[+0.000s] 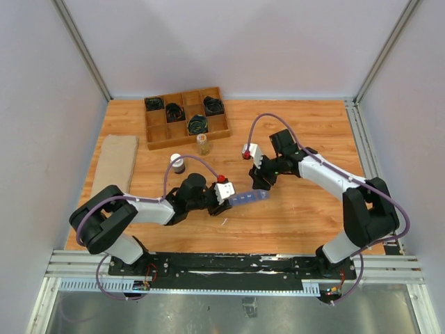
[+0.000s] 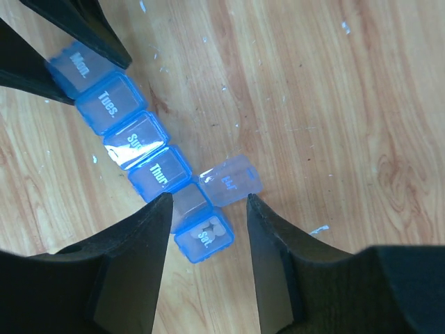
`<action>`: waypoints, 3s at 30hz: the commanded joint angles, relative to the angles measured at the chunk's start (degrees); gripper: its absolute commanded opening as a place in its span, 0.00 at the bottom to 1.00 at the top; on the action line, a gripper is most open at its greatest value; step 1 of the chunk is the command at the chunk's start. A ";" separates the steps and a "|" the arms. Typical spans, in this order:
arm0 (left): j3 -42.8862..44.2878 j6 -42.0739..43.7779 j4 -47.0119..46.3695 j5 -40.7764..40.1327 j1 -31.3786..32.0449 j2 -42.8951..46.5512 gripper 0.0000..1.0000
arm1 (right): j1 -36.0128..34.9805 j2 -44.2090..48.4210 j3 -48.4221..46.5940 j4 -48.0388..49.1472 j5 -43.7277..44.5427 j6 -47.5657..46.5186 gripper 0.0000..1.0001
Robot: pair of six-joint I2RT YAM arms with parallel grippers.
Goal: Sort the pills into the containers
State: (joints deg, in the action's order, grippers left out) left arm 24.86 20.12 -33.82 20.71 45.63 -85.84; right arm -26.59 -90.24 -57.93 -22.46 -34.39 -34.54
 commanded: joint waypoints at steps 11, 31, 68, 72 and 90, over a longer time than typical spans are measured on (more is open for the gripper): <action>2.37 -1.66 -0.07 -4.10 0.38 -1.58 0.36 | 4.03 9.78 -1.53 -5.05 -11.85 -3.25 0.54; 0.19 -10.50 2.68 -4.21 0.42 9.99 0.63 | 6.49 15.64 -1.66 -6.90 -17.07 -4.55 0.60; 22.53 -38.67 21.94 -18.31 -19.95 8.30 0.79 | 9.40 29.53 3.19 1.78 -23.82 5.89 0.99; 30.40 -37.18 27.55 -26.29 -19.96 1.31 0.78 | 9.43 28.79 3.05 1.68 -22.28 6.68 0.99; 48.01 -33.39 38.37 -36.02 -20.58 -17.27 0.69 | 9.33 29.09 3.71 1.89 -21.25 6.51 0.99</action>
State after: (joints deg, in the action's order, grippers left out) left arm 70.89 -14.00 3.38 -12.58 25.56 -101.69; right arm -17.76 -61.67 -54.89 -21.63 -55.22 -28.49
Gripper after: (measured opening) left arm 0.698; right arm 0.987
